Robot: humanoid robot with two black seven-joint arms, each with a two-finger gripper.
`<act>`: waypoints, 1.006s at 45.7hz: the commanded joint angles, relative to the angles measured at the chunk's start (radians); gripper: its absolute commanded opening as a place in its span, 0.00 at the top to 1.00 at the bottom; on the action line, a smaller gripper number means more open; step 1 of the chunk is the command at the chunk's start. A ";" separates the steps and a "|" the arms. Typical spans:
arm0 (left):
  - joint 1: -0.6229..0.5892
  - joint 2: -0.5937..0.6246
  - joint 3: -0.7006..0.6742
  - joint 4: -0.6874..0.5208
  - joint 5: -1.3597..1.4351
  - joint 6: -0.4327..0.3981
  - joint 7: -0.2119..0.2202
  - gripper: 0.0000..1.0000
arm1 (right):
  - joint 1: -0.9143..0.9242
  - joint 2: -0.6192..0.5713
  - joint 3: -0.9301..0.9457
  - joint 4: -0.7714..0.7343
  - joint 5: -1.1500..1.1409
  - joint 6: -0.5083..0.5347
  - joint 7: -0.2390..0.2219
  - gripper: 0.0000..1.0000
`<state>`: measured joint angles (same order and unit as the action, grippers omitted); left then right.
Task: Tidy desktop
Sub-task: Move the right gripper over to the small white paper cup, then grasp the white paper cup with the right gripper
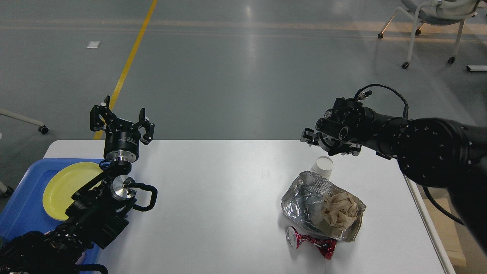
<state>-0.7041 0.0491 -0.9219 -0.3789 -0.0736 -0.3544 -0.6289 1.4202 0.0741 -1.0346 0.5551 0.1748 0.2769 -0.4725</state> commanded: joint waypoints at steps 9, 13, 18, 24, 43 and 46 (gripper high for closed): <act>0.000 0.000 0.000 0.000 0.000 0.000 0.000 0.00 | -0.106 0.010 -0.013 -0.061 -0.100 -0.035 0.000 0.00; 0.000 0.000 0.000 0.000 0.000 0.000 0.000 0.00 | -0.112 0.015 -0.002 -0.061 -0.094 -0.036 0.000 0.00; 0.000 0.000 0.000 0.000 0.000 0.000 0.000 0.00 | -0.126 0.035 0.019 -0.063 -0.089 -0.067 0.000 0.00; 0.000 0.000 0.000 0.000 0.000 0.000 0.000 0.00 | -0.121 0.046 0.050 -0.063 -0.089 -0.088 0.000 0.00; 0.000 0.000 0.000 0.000 0.000 0.000 0.000 0.00 | -0.194 0.052 0.047 -0.127 -0.094 -0.090 0.000 0.00; 0.000 0.000 0.000 0.000 0.000 0.000 0.000 0.00 | -0.205 0.052 0.053 -0.130 -0.093 -0.091 0.000 0.00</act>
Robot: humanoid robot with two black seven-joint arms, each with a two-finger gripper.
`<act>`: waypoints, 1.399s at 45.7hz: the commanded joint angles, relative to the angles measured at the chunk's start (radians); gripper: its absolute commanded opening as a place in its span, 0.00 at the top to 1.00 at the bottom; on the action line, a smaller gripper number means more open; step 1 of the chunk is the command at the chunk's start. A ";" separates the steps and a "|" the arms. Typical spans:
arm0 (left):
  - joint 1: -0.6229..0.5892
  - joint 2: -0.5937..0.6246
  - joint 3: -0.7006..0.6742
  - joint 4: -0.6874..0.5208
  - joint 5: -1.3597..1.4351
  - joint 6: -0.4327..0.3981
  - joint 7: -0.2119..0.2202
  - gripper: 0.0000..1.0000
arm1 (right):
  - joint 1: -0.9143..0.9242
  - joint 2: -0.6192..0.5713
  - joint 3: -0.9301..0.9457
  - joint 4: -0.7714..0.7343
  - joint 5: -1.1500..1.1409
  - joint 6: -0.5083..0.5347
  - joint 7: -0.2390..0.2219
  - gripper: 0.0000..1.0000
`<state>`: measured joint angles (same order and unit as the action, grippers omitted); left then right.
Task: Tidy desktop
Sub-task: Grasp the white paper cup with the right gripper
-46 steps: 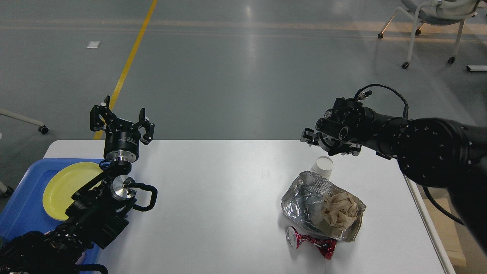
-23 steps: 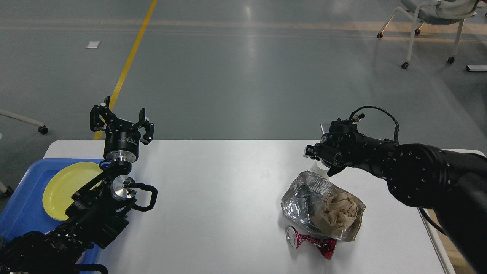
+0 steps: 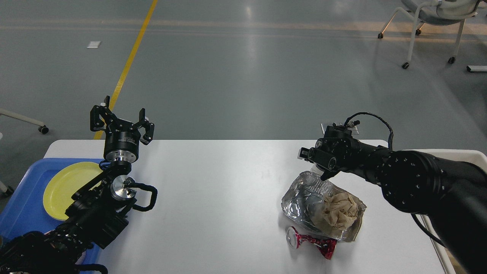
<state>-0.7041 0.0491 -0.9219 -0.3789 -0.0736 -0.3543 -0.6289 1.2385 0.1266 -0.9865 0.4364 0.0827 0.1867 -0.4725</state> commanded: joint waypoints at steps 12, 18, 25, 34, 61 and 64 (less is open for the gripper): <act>0.000 0.000 0.000 0.000 0.000 0.000 0.000 0.00 | -0.050 -0.001 0.016 -0.042 0.000 -0.035 0.002 0.00; 0.000 0.000 0.000 0.000 0.000 0.000 0.000 0.00 | -0.053 -0.001 0.017 -0.042 0.002 -0.072 0.003 0.08; 0.000 0.000 0.000 0.000 0.000 0.000 0.000 0.00 | -0.053 0.001 0.017 -0.041 0.002 -0.073 0.003 0.25; 0.000 0.000 0.000 0.000 0.000 0.000 0.000 0.00 | -0.053 0.002 0.017 -0.042 0.002 -0.075 0.006 0.31; 0.000 0.000 0.000 0.000 0.000 0.000 0.000 0.00 | 0.035 -0.001 0.019 0.004 0.003 -0.039 0.003 0.43; 0.000 0.000 0.000 0.000 0.000 0.000 0.000 0.00 | 0.065 -0.005 0.019 0.022 0.002 -0.013 0.003 0.43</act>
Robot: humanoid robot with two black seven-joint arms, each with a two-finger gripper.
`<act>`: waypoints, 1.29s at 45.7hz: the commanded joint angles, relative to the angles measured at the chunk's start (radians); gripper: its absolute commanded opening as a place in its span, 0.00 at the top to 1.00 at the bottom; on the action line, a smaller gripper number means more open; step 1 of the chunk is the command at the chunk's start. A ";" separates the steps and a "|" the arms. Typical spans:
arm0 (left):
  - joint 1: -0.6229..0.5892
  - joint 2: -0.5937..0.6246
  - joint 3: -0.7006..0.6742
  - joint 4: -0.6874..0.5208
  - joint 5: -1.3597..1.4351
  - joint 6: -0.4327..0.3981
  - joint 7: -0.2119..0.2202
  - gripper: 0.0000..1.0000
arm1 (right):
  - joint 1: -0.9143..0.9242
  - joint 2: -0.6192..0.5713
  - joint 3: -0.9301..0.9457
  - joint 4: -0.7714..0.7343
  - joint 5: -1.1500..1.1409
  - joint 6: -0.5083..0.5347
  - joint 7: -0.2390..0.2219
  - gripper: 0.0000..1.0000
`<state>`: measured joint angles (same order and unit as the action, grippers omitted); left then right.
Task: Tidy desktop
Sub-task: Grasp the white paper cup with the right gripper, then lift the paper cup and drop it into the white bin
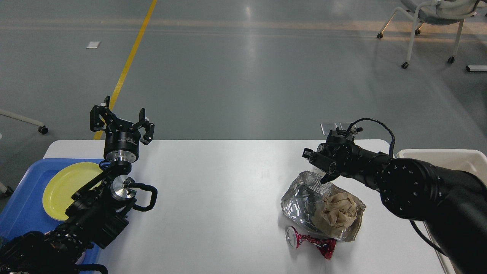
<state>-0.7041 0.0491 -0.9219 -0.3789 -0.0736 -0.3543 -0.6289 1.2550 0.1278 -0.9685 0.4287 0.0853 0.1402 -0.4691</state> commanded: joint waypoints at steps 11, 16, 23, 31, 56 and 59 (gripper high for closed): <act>0.000 0.000 0.000 0.000 0.000 0.000 0.000 0.00 | 0.286 -0.095 0.002 0.171 0.001 0.217 0.000 0.40; 0.000 0.000 0.000 0.000 0.000 0.000 0.000 0.00 | 0.464 -0.169 0.011 0.283 0.001 0.378 0.001 0.40; 0.000 0.000 0.000 0.000 0.000 0.000 0.000 0.00 | 0.708 -0.289 0.091 0.404 0.001 0.643 0.003 0.40; 0.000 0.000 0.000 0.000 0.000 0.000 0.000 0.00 | 0.935 -0.381 0.197 0.456 0.001 0.820 0.004 0.39; 0.000 0.000 0.000 0.000 0.000 0.000 0.000 0.00 | 0.917 -0.444 0.117 0.441 -0.032 0.820 0.000 0.44; 0.000 0.000 0.000 0.000 0.000 0.000 0.000 0.00 | 0.819 -0.458 0.067 0.421 -0.073 0.820 0.000 0.43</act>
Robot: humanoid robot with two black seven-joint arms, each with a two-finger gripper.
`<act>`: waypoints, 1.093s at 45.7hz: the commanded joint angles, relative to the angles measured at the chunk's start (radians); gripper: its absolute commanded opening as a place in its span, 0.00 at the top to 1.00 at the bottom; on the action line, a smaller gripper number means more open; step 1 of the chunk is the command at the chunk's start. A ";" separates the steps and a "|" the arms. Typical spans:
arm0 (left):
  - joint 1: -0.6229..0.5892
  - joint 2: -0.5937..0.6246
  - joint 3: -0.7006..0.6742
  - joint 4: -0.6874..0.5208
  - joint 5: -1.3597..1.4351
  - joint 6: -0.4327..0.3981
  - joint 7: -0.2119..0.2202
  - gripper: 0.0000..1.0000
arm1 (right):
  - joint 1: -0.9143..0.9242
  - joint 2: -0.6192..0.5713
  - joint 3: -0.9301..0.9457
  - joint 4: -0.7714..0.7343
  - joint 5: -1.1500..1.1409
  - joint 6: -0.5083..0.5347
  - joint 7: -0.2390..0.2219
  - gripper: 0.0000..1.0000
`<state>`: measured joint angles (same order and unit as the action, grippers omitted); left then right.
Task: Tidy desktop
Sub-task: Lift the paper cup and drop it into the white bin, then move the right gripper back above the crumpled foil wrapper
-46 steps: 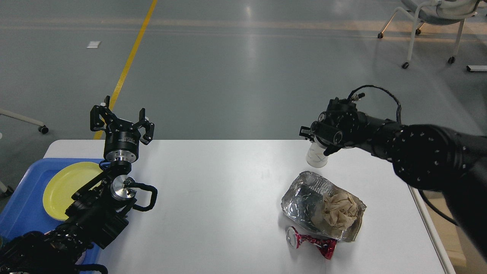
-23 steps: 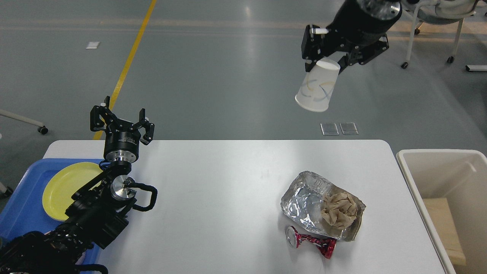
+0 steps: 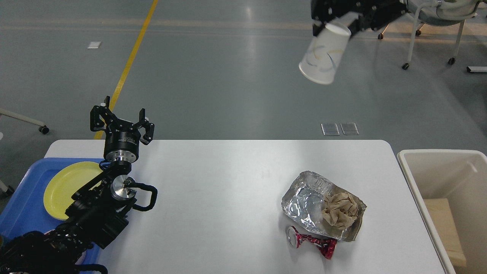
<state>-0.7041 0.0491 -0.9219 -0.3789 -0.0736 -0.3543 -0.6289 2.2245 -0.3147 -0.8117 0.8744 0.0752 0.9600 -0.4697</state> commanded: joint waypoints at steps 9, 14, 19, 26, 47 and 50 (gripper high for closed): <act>0.000 0.000 0.000 0.000 0.000 0.000 0.000 0.00 | -0.475 -0.038 -0.213 -0.162 -0.178 -0.159 0.000 0.42; 0.000 0.000 0.000 0.000 0.000 0.000 0.000 0.00 | -0.618 -0.040 -0.265 -0.221 -0.222 -0.268 0.000 0.42; 0.000 0.000 0.000 0.000 0.000 0.000 0.000 0.00 | -0.750 -0.047 -0.316 -0.258 -0.262 -0.380 -0.001 0.41; 0.000 0.000 0.000 0.000 0.000 0.000 0.000 0.00 | -0.934 -0.046 -0.322 -0.356 -0.276 -0.465 -0.001 0.19; 0.000 0.000 0.000 0.000 0.000 0.000 0.000 0.00 | -0.974 -0.061 -0.293 -0.382 -0.267 -0.445 -0.001 0.00; 0.000 0.000 0.000 0.000 0.000 0.000 0.000 0.00 | -0.906 -0.063 -0.281 -0.330 -0.264 -0.409 -0.001 0.00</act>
<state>-0.7041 0.0491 -0.9219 -0.3789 -0.0736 -0.3543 -0.6289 1.2353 -0.3748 -1.1137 0.4855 -0.1935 0.5113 -0.4705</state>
